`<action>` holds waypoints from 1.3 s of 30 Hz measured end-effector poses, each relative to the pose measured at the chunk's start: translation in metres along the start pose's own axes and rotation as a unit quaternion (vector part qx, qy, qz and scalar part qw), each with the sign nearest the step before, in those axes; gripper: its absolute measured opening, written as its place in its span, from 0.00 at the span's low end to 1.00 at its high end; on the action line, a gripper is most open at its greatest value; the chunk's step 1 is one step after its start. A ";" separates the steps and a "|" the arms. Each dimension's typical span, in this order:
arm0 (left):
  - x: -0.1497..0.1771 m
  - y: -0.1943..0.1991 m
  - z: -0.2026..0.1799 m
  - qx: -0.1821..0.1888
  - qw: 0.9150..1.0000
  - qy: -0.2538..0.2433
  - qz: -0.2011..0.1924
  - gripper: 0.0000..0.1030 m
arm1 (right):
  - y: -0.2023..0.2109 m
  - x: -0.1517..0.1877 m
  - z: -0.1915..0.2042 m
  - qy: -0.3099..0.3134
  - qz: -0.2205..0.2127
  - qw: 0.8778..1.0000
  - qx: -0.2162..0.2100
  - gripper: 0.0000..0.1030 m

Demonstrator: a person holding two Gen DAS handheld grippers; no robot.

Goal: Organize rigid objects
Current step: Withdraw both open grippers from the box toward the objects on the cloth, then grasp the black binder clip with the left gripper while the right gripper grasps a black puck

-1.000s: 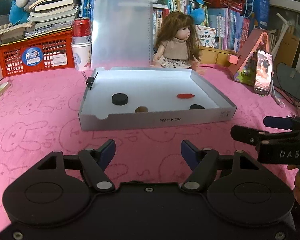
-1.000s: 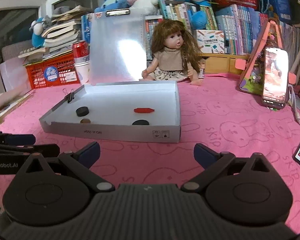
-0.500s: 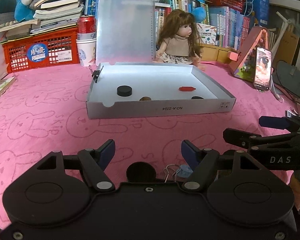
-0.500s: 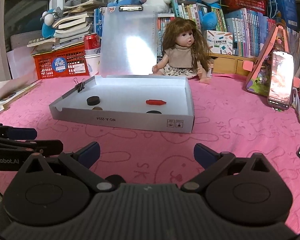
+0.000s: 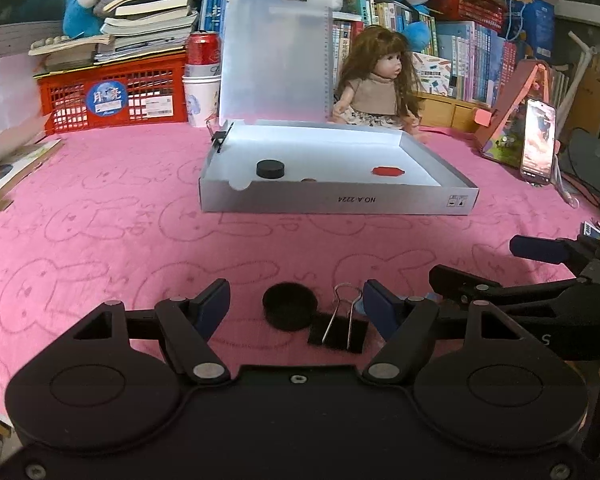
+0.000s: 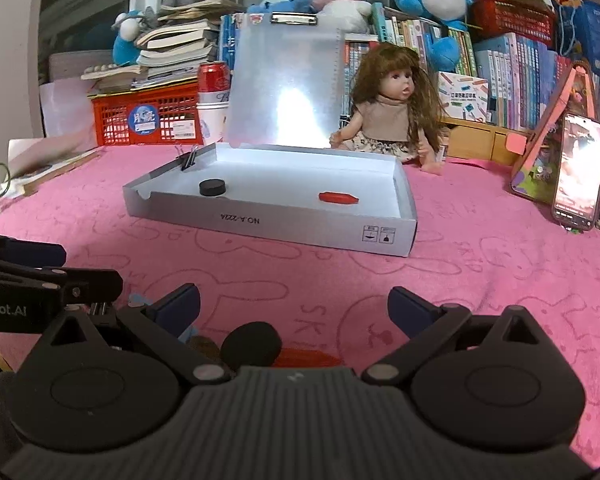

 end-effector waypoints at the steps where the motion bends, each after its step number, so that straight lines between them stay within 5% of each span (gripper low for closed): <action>1: 0.002 0.002 0.000 -0.004 1.000 -0.001 0.000 0.70 | 0.001 0.000 0.001 0.004 -0.002 1.000 0.001 1.00; 9: 0.006 0.007 0.003 -0.009 1.000 -0.020 -0.012 0.66 | 0.010 0.007 -0.004 -0.005 -0.010 1.000 0.021 0.99; 12: 0.006 0.009 0.004 -0.005 1.000 -0.019 -0.009 0.55 | 0.018 0.007 -0.004 -0.001 -0.020 0.999 0.027 0.95; 18: 0.014 0.021 -0.001 0.021 1.000 -0.002 0.003 0.42 | 0.033 0.012 0.005 0.014 -0.028 0.999 0.020 0.76; 29: 0.021 0.010 -0.019 0.028 0.999 -0.027 -0.002 0.39 | 0.032 0.014 0.016 0.033 -0.027 0.999 0.008 0.54; 39: 0.021 0.000 -0.018 0.017 0.999 -0.033 -0.004 0.39 | 0.024 0.018 0.018 0.038 -0.025 0.999 -0.002 0.51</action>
Point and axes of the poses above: each gripper's, at about its wrist camera, not at the fingertips, and y roughly against the way its jaws point, z to its left, x to its underside, the point moved 9 cm from there along -y, roughly the way its jaws point, and after that the axes turned 10 degrees about -z, right-handed, at the moved point
